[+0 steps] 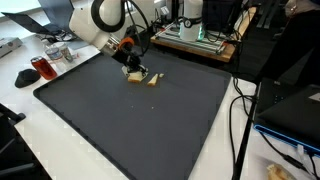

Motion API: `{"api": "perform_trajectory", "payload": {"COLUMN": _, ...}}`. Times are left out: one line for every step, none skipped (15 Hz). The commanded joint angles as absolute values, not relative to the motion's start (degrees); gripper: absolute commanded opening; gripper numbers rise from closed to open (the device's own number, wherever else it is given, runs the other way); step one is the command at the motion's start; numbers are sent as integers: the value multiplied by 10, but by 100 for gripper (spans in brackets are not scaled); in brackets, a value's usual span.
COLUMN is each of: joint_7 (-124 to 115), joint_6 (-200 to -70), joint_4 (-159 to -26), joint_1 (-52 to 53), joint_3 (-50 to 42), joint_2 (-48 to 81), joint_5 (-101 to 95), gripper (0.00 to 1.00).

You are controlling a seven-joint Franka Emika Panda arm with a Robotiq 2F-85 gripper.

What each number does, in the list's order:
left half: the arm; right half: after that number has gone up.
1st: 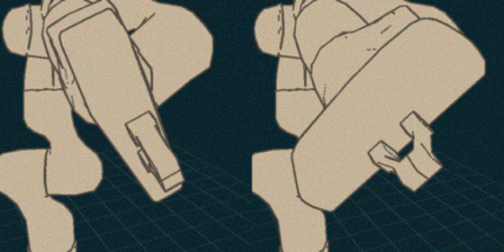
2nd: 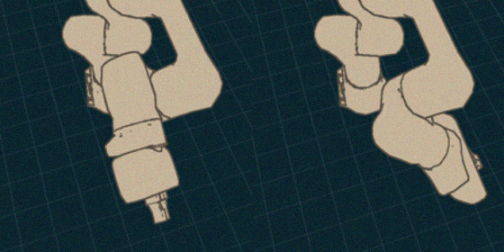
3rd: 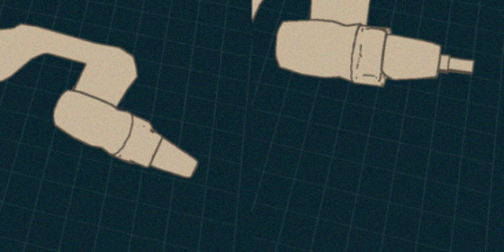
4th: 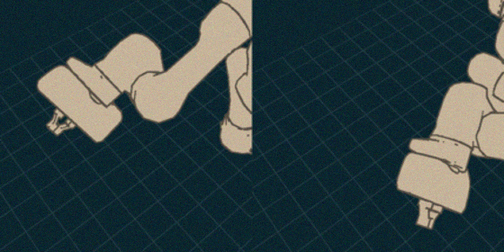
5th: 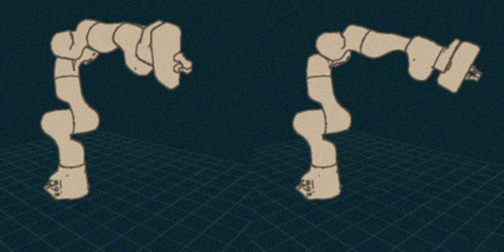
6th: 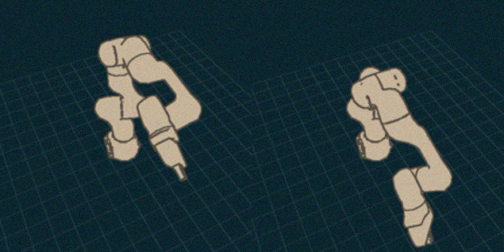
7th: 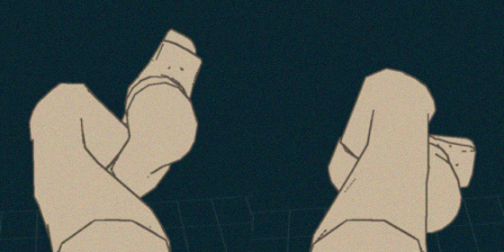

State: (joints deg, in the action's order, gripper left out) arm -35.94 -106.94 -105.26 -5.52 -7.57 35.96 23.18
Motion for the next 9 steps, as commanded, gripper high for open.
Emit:
{"api": "perform_trajectory", "payload": {"joint_7": -348, "joint_6": -1062, "joint_4": -1026, "joint_1": -72, "joint_3": -79, "joint_2": 404, "joint_5": 239, "gripper": 1}}
{"api": "perform_trajectory", "payload": {"joint_7": -345, "joint_6": -1062, "joint_4": -1029, "joint_1": -73, "joint_3": -78, "joint_2": 403, "joint_5": 240, "gripper": 1}}
{"api": "perform_trajectory", "payload": {"joint_7": -342, "joint_6": -1069, "joint_4": -1042, "joint_1": -70, "joint_3": -75, "joint_2": 396, "joint_5": 243, "gripper": 1}}
{"api": "perform_trajectory", "payload": {"joint_7": -341, "joint_6": -1080, "joint_4": -1053, "joint_1": -66, "joint_3": -74, "joint_2": 392, "joint_5": 245, "gripper": 1}}
{"api": "perform_trajectory", "payload": {"joint_7": -344, "joint_6": -1094, "joint_4": -1064, "joint_1": -61, "joint_3": -73, "joint_2": 389, "joint_5": 246, "gripper": 1}}
{"api": "perform_trajectory", "payload": {"joint_7": -346, "joint_6": -1108, "joint_4": -1074, "joint_1": -57, "joint_3": -73, "joint_2": 387, "joint_5": 246, "gripper": 1}}
{"api": "perform_trajectory", "payload": {"joint_7": -345, "joint_6": -1115, "joint_4": -1081, "joint_1": -54, "joint_3": -71, "joint_2": 386, "joint_5": 244, "gripper": 1}}
{"api": "perform_trajectory", "payload": {"joint_7": -346, "joint_6": -1124, "joint_4": -1087, "joint_1": -50, "joint_3": -70, "joint_2": 385, "joint_5": 244, "gripper": 1}}
{"api": "perform_trajectory", "payload": {"joint_7": -346, "joint_6": -1133, "joint_4": -1093, "joint_1": -47, "joint_3": -69, "joint_2": 385, "joint_5": 244, "gripper": 1}}
